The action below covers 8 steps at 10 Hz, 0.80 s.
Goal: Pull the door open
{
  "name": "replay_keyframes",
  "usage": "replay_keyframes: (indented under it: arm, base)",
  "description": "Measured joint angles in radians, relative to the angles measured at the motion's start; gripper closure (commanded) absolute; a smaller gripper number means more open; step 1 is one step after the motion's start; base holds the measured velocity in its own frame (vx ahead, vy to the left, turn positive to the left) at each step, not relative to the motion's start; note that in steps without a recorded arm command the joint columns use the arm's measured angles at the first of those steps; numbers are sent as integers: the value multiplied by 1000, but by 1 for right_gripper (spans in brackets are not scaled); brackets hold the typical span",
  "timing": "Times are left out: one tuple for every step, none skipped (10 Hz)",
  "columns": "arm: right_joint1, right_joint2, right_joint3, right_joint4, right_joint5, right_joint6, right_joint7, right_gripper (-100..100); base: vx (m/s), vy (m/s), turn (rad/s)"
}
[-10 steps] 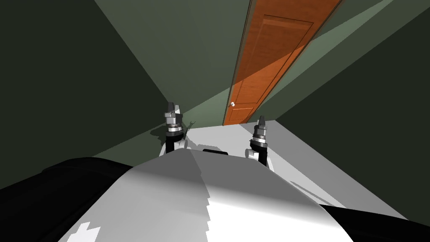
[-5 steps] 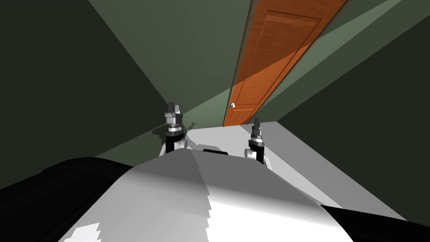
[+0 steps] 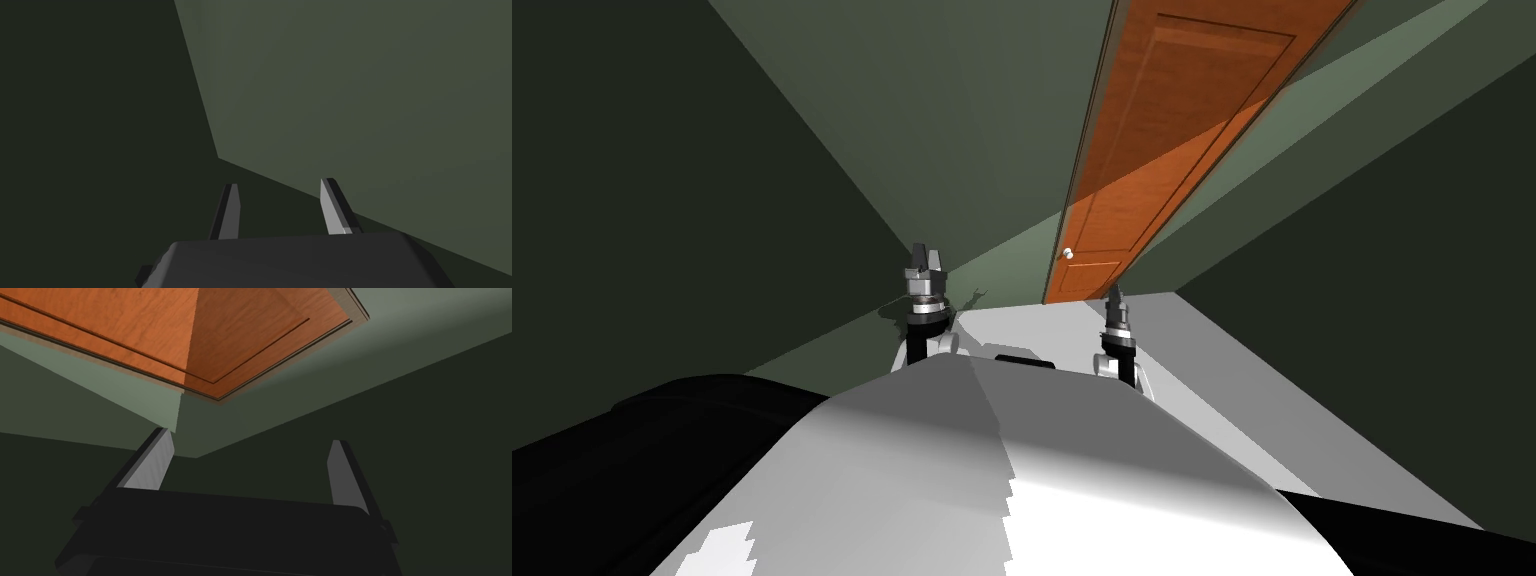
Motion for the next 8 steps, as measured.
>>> replay_keyframes:
  arm:
    - [-6,0,0,25,9,-9,16,-100]
    - [-15,-3,-3,52,17,-19,30,-100]
    - [-23,-9,-8,73,24,-22,42,-100]
    - [-32,-12,-10,95,32,-25,55,-100]
    - [-46,-17,-15,124,40,-30,69,-100]
    - [-53,-19,-16,144,49,-34,84,-100]
    - [-66,-20,-18,175,58,-42,100,-100]
    - [-71,-23,-20,198,66,-50,115,-100]
  base:
    - [91,-29,23]
    - [97,-22,25]
    - [96,-23,22]
    - [107,-17,22]
    - [106,-18,25]
    - [91,-25,22]
    - [90,-33,27]
    - [91,-37,24]
